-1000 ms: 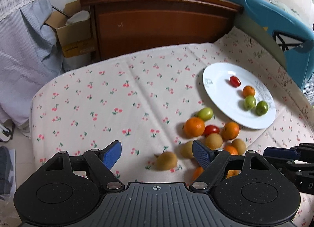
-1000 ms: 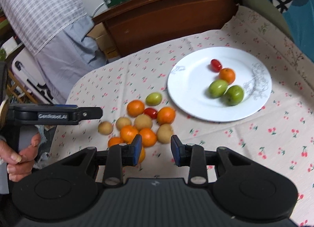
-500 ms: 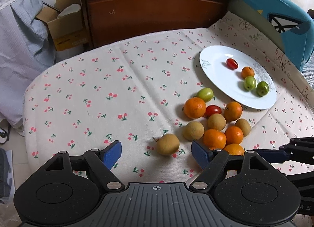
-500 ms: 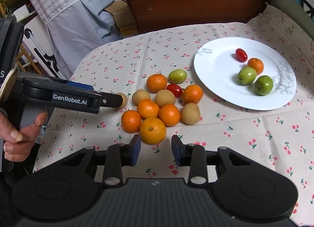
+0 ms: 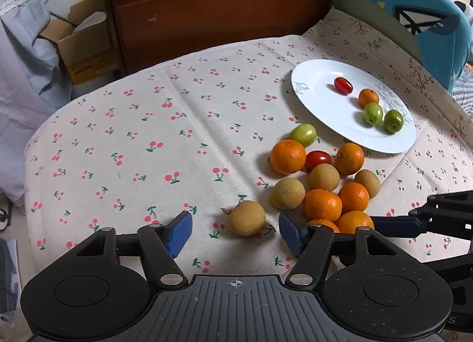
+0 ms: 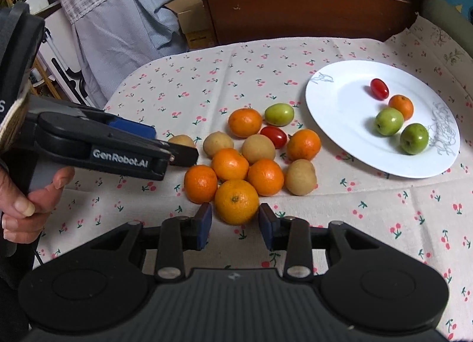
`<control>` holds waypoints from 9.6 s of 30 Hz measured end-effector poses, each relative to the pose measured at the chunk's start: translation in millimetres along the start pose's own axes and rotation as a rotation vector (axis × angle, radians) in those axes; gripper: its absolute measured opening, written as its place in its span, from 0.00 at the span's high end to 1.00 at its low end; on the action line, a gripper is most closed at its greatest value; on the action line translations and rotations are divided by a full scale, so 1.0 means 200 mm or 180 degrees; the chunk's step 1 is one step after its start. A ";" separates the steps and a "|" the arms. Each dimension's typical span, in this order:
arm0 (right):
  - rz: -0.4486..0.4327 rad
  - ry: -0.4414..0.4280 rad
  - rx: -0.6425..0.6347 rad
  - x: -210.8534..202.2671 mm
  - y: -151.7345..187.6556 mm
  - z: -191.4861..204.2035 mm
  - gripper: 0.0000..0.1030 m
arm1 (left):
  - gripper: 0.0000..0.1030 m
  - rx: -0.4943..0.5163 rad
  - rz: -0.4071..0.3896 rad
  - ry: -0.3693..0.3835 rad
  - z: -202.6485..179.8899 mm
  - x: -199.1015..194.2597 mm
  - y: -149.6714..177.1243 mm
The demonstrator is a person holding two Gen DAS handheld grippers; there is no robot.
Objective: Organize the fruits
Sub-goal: 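Move both open tools back to the fruit pile, then grasp a brown round fruit with the left tool while the right tool grasps an orange mandarin, then carry both held fruits over the white plate, then lower both fruits onto the white plate and open both tools, then move both open tools back to the fruit pile, then grasp an orange mandarin with the left tool while the right tool grasps a brown round fruit, then carry both held fruits over the white plate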
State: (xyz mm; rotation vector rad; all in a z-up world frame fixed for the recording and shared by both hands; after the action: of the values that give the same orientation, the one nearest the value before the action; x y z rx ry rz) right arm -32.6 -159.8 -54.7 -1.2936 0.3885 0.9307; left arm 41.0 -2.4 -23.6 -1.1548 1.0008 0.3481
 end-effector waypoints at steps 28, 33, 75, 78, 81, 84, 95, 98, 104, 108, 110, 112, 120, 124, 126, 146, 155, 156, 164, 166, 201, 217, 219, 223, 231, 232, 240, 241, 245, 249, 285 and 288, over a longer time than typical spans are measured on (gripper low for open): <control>-0.0108 -0.0206 0.0124 -0.08 -0.04 0.01 0.69 | 0.75 -0.0054 -0.0197 0.0039 -0.01 -0.07 -0.04; -0.0149 -0.0259 0.0160 -0.10 -0.06 0.02 0.69 | 0.75 -0.0180 -0.0250 0.0021 0.02 -0.10 -0.06; -0.0723 0.0527 0.1494 -0.32 -0.44 -0.77 0.69 | 0.75 0.0119 -0.0619 0.0414 -0.35 0.07 -0.55; -0.0649 0.0584 0.1639 -0.28 -0.43 -0.82 0.69 | 0.75 0.0144 -0.0571 0.0439 -0.37 0.13 -0.57; -0.0577 0.0570 0.1767 -0.24 -0.43 -0.86 0.69 | 0.75 0.0166 -0.0507 0.0449 -0.40 0.18 -0.57; -0.0553 0.0632 0.1754 -0.21 -0.43 -0.86 0.69 | 0.75 0.0130 -0.0444 0.0480 -0.41 0.23 -0.58; -0.0565 0.0546 0.1789 -0.17 -0.47 -0.87 0.67 | 0.72 0.0116 -0.0448 0.0524 -0.47 0.28 -0.62; -0.0608 0.0520 0.1813 -0.19 -0.48 -0.87 0.67 | 0.68 0.0052 -0.0529 0.0526 -0.45 0.24 -0.64; -0.0730 0.0442 0.1698 -0.23 -0.51 -0.84 0.66 | 0.21 -0.0079 -0.0735 0.0331 -0.39 0.10 -0.69; -0.0747 0.0378 0.1663 -0.24 -0.51 -0.81 0.65 | 0.14 -0.0117 -0.0705 0.0287 -0.34 0.02 -0.68; -0.0749 0.0354 0.1608 -0.25 -0.50 -0.78 0.64 | 0.14 -0.0184 -0.0692 0.0283 -0.31 -0.01 -0.66; -0.0744 0.0318 0.1571 -0.26 -0.49 -0.76 0.63 | 0.14 -0.0256 -0.0675 0.0307 -0.29 -0.04 -0.62; -0.0741 0.0174 0.1390 -0.31 -0.42 -0.65 0.63 | 0.14 -0.0353 -0.0584 0.0175 -0.23 -0.14 -0.46; -0.0701 0.0119 0.1348 -0.32 -0.37 -0.60 0.63 | 0.14 -0.0345 -0.0539 0.0100 -0.21 -0.17 -0.39; -0.0689 0.0108 0.1308 -0.32 -0.34 -0.57 0.63 | 0.14 -0.0369 -0.0531 0.0110 -0.21 -0.18 -0.36; -0.0390 0.0005 0.1118 -0.28 -0.13 -0.41 0.63 | 0.14 -0.0292 -0.0152 -0.0071 -0.24 -0.18 -0.09; -0.0291 -0.0054 0.1034 -0.23 -0.10 -0.36 0.63 | 0.14 -0.0185 -0.0030 -0.0073 -0.25 -0.13 0.00; -0.0284 -0.0064 0.1034 -0.22 -0.10 -0.35 0.63 | 0.14 -0.0160 -0.0020 -0.0090 -0.25 -0.12 0.01; -0.0263 -0.0076 0.1031 -0.15 -0.10 -0.34 0.63 | 0.14 -0.0080 -0.0001 0.0002 -0.27 -0.07 0.03; -0.0270 -0.0088 0.1046 -0.13 -0.11 -0.34 0.63 | 0.14 -0.0048 -0.0026 0.0022 -0.28 -0.07 0.04; -0.0212 -0.0201 0.1314 0.00 -0.12 -0.36 0.77 | 0.70 0.0108 -0.0195 0.0069 -0.31 -0.01 0.06; -0.0387 -0.0171 0.0996 -0.11 -0.15 -0.28 0.77 | 0.71 -0.0002 -0.0350 0.0077 -0.29 -0.11 0.03; -0.0433 -0.0192 0.0973 -0.14 -0.17 -0.28 0.77 | 0.71 -0.0046 -0.0393 0.0103 -0.29 -0.12 0.02; -0.0503 -0.0209 0.0959 -0.18 -0.19 -0.28 0.77 | 0.71 -0.0072 -0.0466 0.0109 -0.29 -0.15 0.00; -0.0617 -0.0213 0.0968 -0.26 -0.23 -0.29 0.77 | 0.71 -0.0163 -0.0643 0.0155 -0.28 -0.21 -0.06; -0.0629 -0.0217 0.0967 -0.27 -0.23 -0.30 0.77 | 0.71 -0.0173 -0.0663 0.0161 -0.28 -0.22 -0.07; -0.0677 -0.0257 0.0983 -0.32 -0.28 -0.32 0.77 | 0.71 -0.0150 -0.0797 0.0185 -0.29 -0.26 -0.13; -0.0695 -0.0253 0.0965 -0.33 -0.29 -0.33 0.77 | 0.71 -0.0130 -0.0815 0.0186 -0.29 -0.27 -0.14; -0.0793 -0.0242 0.0947 -0.39 -0.35 -0.38 0.77 | 0.71 -0.0121 -0.0882 0.0231 -0.29 -0.27 -0.20; -0.0845 -0.0169 0.0995 -0.42 -0.40 -0.45 0.77 | 0.71 -0.0111 -0.0891 0.0243 -0.27 -0.28 -0.23; -0.0948 -0.0257 0.1483 -0.43 -0.49 -0.63 0.77 | 0.72 -0.0320 -0.0757 0.0405 -0.26 -0.16 -0.29; -0.0911 -0.0224 0.1565 -0.40 -0.50 -0.68 0.77 | 0.72 -0.0350 -0.0766 0.0449 -0.25 -0.11 -0.36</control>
State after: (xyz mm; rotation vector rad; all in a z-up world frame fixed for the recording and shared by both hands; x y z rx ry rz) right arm 29.1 -314.7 30.5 -0.8354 0.3395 0.5872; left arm 54.2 -70.9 33.2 -1.3990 0.9608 0.1318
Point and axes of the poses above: each gripper's, at about its wrist camera, not at the fingertips, and x roughly the way its jaws point, z to its left, y to its underside, the point moved 2 cm from there along x, roughly the way its jaws point, and after that the axes turned 9 degrees about x, right-handed, at the moved point
